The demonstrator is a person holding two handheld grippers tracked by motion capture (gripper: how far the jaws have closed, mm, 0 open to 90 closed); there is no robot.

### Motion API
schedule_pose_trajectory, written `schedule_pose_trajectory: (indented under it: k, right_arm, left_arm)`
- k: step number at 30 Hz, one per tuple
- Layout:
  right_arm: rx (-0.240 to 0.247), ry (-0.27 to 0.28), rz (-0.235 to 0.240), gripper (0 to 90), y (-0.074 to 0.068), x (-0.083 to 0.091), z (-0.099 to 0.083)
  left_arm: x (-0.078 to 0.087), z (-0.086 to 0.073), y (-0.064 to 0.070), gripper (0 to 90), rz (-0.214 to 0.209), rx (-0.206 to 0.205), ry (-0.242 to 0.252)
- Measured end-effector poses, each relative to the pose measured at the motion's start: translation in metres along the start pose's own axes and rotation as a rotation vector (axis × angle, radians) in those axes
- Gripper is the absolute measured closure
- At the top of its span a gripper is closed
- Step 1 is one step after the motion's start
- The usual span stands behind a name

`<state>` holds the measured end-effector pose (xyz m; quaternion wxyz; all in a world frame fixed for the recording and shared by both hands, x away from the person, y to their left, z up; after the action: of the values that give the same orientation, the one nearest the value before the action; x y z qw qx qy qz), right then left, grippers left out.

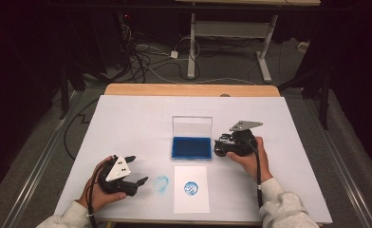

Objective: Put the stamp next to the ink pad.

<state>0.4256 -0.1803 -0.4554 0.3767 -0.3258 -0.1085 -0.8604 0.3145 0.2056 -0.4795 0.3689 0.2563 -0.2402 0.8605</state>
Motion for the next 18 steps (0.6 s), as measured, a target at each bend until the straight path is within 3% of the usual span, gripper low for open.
schedule_pose_trajectory:
  k: [13, 18]
  right_arm:
    - [0.018, -0.008, -0.03, 48.4, -0.0009, -0.0006, 0.0007]
    - [0.029, -0.006, -0.045, 40.6, -0.0009, -0.0001, 0.0013]
  left_arm:
    - [-0.0013, -0.0001, 0.0012, 18.7, -0.012, -0.006, -0.009]
    - [-0.0012, -0.0001, 0.0008, 18.7, -0.01, -0.004, -0.009]
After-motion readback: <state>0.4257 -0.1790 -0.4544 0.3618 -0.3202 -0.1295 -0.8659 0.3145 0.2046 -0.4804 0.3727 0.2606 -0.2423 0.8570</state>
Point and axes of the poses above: each handheld gripper's, and its own axes: x roughly backward along the jaws, z roughly out of its top, y roughly to its right, the point moved 2 cm from there along -x, roughly forward along the jaws, and after that the axes turned 4 degrees about z, right-handed, at the moved point
